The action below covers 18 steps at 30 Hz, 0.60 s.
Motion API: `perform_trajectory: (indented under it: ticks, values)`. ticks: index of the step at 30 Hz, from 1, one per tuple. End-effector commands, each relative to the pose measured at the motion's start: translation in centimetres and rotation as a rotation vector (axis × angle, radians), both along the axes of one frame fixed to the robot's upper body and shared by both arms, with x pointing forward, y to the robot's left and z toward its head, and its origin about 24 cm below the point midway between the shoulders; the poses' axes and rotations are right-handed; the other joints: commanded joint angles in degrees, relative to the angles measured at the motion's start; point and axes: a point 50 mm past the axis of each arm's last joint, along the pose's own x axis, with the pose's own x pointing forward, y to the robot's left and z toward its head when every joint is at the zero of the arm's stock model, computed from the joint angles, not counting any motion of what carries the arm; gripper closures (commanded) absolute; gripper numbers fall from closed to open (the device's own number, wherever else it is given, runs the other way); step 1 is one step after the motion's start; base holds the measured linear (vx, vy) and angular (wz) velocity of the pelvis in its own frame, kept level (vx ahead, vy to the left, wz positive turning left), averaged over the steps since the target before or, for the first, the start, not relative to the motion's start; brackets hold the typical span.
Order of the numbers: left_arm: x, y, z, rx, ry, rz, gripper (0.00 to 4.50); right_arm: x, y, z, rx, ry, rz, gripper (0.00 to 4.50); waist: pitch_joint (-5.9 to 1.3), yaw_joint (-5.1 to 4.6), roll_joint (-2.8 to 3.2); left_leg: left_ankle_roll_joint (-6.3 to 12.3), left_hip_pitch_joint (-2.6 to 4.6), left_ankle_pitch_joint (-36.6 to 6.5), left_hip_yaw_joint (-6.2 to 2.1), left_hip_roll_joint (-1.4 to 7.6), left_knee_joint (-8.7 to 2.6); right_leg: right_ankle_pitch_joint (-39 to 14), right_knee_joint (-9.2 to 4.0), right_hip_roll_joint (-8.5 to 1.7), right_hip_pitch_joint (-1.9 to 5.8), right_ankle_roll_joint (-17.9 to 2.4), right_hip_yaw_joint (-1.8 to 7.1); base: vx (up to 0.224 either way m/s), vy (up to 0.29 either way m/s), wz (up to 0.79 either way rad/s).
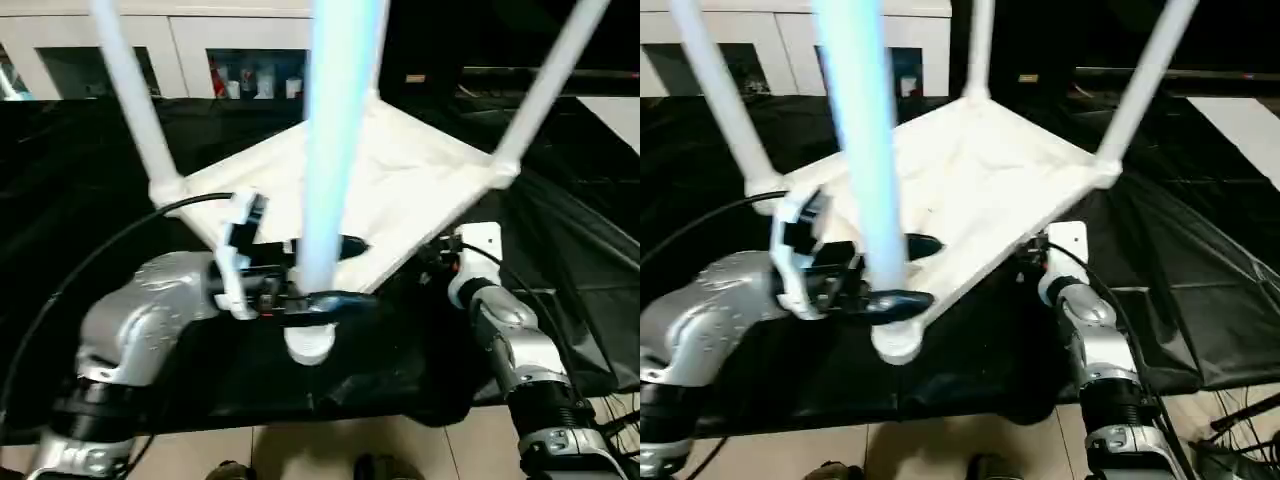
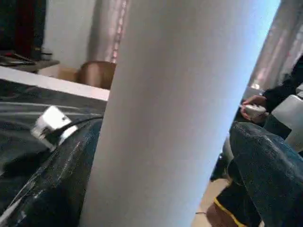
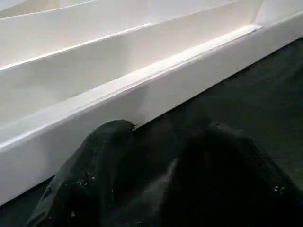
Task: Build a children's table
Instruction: Rotate table base
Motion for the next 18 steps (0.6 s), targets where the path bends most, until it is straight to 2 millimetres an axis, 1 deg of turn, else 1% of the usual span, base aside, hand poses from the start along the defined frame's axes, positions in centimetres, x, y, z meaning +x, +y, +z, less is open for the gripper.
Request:
perform_trajectory:
  ticks: [1,2,6,8,9,10,11,12,14,15,18]
  values:
    - [-0.2,-1.2,0.6,-0.012,-0.032,-0.04,0.02,0.3,2.9,0.7,0.012,-0.025,0.143,1.4,-5.1,0.35,-0.22,-0.03,0.42,-16.26,-0.13,-0.28,-3.94,-20.89,-4.2,-1.08,3.57,-7.51,0.77,0.0,0.0,0.0]
    - [-0.1,-1.9,0.6,-0.014,-0.036,-0.049,0.02,0.3,3.6,0.7,0.008,-0.025,0.192,1.4,-5.01,0.13,-0.47,0.24,0.33,-16.17,-0.11,-0.3,-3.94,-20.73,-4.22,-1.02,3.57,-7.72,0.73,0.0,0.0,0.0]
    - [0.1,-2.6,0.5,-0.016,-0.039,-0.054,0.02,0.3,4.3,0.7,0.01,-0.02,0.245,1.4,-5.19,-0.12,-0.42,0.96,0.32,-14.94,-0.12,-0.24,-3.8,-19.1,-4.12,-1.12,3.74,-8.44,0.78,0.0,0.0,0.0]
    - [0.5,-3.3,0.5,-0.022,-0.048,-0.043,0.02,0.2,5.4,0.9,0.008,-0.02,0.331,1.4,-5.17,-0.21,-0.46,1.45,0.42,-14.97,-0.03,-0.26,-3.73,-18.38,-4.16,-1.04,3.67,-9.07,0.77,0.0,0.0,0.0]
    - [0.6,-3.5,0.5,-0.023,-0.051,-0.038,0.02,0.2,5.8,0.9,0.006,-0.021,0.365,1.4,-5.13,-0.26,-0.48,1.68,0.32,-14.82,-0.04,-0.26,-3.74,-17.97,-4.14,-1.05,3.73,-9.54,0.74,0.0,0.0,0.0]
    - [0.7,-3.7,0.5,-0.023,-0.054,-0.035,0.02,0.1,6.2,1.0,0.005,-0.022,0.389,1.4,-5.14,-0.22,-0.51,1.78,0.29,-14.75,-0.06,-0.24,-3.72,-17.88,-4.12,-1.12,3.84,-9.7,0.76,0.0,0.0,0.0]
    - [0.8,-3.8,0.4,-0.02,-0.058,-0.03,0.02,0.1,6.5,1.1,0.007,-0.022,0.411,1.4,-5.1,-0.23,-0.5,1.88,0.39,-15.12,-0.08,-0.17,-3.76,-18.37,-4.23,-1.13,3.78,-9.69,0.74,0.0,0.0,0.0]
    - [0.9,-3.9,0.4,-0.018,-0.061,-0.026,0.02,0.1,6.7,1.1,0.007,-0.024,0.427,1.4,-5.02,-0.23,-0.31,1.87,0.39,-15.29,-0.11,-0.16,-3.77,-18.51,-4.21,-1.19,3.74,-9.75,0.77,0.0,0.0,0.0]
    - [1.1,-4.1,0.4,-0.011,-0.07,-0.014,0.02,0.1,7.1,1.2,-0.001,-0.031,0.448,1.4,-5.04,-0.24,-0.42,1.83,0.43,-15.47,-0.15,-0.1,-3.82,-18.84,-4.28,-1.2,3.74,-9.97,0.73,0.0,0.0,0.0]
    - [1.2,-4.2,0.3,-0.008,-0.074,-0.008,0.02,0.1,7.3,1.3,-0.007,-0.035,0.454,1.4,-4.98,-0.19,-0.13,1.71,0.48,-15.55,-0.19,-0.07,-3.87,-18.81,-4.24,-1.2,3.68,-10.08,0.73,0.0,0.0,0.0]
    - [1.4,-4.4,0.2,0.0,-0.082,0.003,0.02,0.2,7.4,1.3,-0.005,-0.037,0.455,1.4,-5.01,-0.14,-0.21,1.62,0.62,-16.04,-0.16,-0.02,-3.9,-18.31,-4.2,-1.12,3.65,-10.42,0.74,0.0,0.0,0.0]
